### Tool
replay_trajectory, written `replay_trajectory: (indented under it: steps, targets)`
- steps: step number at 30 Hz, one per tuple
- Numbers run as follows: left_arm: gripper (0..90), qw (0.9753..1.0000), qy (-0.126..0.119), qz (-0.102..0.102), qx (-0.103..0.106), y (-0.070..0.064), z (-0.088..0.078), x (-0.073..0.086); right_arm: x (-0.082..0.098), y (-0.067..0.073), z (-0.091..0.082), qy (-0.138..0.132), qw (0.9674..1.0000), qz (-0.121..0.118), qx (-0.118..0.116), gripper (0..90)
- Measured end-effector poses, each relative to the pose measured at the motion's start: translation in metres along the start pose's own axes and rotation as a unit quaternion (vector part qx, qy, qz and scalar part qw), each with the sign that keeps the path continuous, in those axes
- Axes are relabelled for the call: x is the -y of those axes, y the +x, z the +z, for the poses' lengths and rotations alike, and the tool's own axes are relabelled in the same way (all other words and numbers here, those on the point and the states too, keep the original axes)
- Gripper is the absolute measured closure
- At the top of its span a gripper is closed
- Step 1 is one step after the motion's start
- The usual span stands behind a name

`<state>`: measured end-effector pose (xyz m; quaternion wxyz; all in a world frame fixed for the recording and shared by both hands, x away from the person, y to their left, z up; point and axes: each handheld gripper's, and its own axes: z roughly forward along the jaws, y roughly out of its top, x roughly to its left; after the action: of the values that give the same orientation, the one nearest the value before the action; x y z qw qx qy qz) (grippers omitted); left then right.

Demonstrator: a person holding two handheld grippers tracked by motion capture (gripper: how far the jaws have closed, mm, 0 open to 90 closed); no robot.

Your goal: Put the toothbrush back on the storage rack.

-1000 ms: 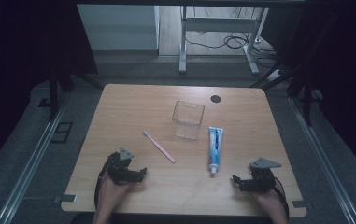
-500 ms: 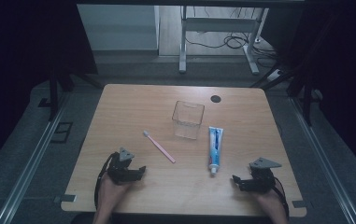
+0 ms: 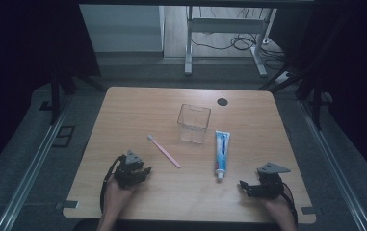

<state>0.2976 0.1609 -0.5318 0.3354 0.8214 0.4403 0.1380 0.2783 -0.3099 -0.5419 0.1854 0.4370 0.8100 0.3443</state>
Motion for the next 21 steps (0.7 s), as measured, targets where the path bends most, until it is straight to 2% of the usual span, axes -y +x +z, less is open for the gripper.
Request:
replay_trajectory:
  steps: [7, 10, 21]
  targets:
    - [83.2, 0.9997, 0.006, 0.009, 0.022, -0.006, 0.005, -0.009, 0.000, 0.000, 0.000, 0.000, 1.0000, 0.001, 0.001, 9.7]
    - [88.8, 0.9996, 0.010, 0.014, 0.022, -0.008, 0.007, -0.012, 0.000, 0.000, 0.000, 0.000, 1.0000, 0.002, 0.001, 9.7]
    - [89.4, 0.9983, 0.006, 0.017, 0.055, -0.012, 0.015, -0.030, -0.001, 0.000, 0.001, -0.001, 1.0000, 0.002, 0.003, 9.7]
